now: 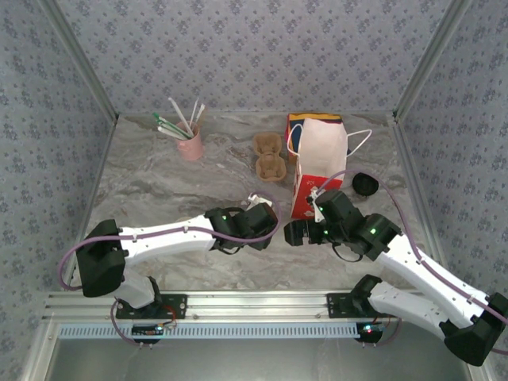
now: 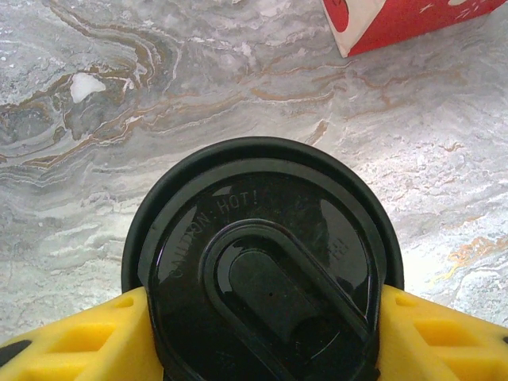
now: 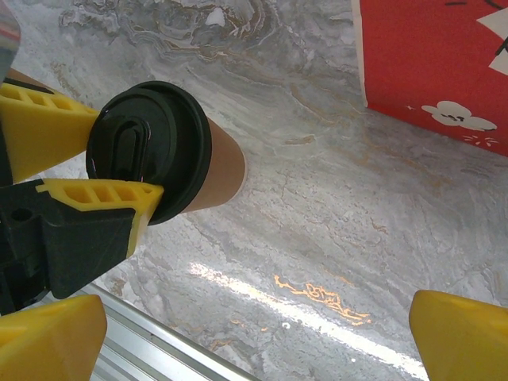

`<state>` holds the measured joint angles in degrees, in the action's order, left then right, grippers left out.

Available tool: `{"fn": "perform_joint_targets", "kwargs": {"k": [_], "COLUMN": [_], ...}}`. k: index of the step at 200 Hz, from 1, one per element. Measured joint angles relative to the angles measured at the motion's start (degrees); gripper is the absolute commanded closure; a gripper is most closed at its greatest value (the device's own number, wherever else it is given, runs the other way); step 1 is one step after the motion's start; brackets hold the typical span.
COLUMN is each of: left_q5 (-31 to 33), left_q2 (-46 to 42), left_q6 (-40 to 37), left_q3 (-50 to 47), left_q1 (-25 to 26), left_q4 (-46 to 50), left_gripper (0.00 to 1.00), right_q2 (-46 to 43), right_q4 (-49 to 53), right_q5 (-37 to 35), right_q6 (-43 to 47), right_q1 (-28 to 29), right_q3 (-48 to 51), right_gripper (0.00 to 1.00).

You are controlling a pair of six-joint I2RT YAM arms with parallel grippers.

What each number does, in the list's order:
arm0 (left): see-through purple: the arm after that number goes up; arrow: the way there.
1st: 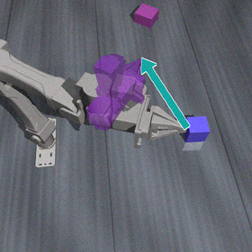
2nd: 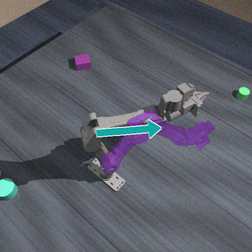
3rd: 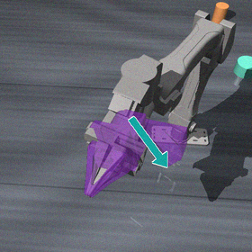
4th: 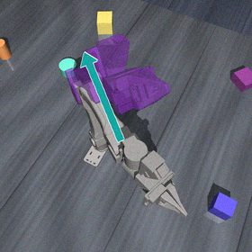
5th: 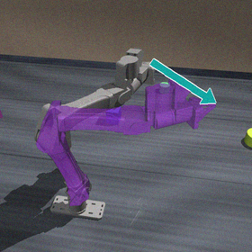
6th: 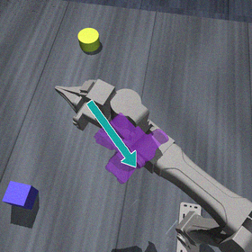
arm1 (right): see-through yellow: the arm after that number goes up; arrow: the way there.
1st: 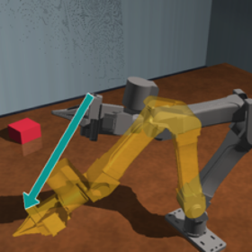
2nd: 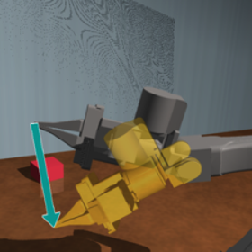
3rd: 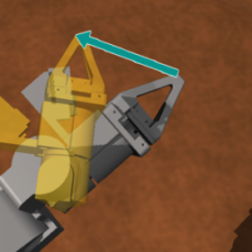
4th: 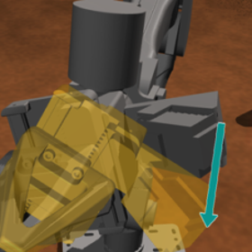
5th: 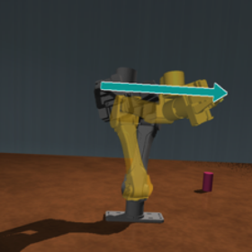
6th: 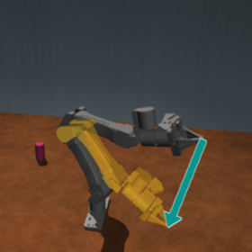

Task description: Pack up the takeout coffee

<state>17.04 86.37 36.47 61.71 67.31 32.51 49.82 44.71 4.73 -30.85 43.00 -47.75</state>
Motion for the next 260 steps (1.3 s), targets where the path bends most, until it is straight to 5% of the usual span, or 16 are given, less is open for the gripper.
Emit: {"fn": "perform_joint_targets", "kwargs": {"k": [260], "left_q5": [-1.16], "left_q2": [0.42], "left_q6": [0.02], "left_q3": [2.58], "left_q1": [0.33], "left_q4": [4.68], "left_gripper": [0.25], "right_q2": [0.37], "right_q4": [-0.46], "right_q5": [0.63], "right_q6": [-0.02], "right_q1": [0.00], "right_q3": [0.15], "right_gripper": [0.00]}}
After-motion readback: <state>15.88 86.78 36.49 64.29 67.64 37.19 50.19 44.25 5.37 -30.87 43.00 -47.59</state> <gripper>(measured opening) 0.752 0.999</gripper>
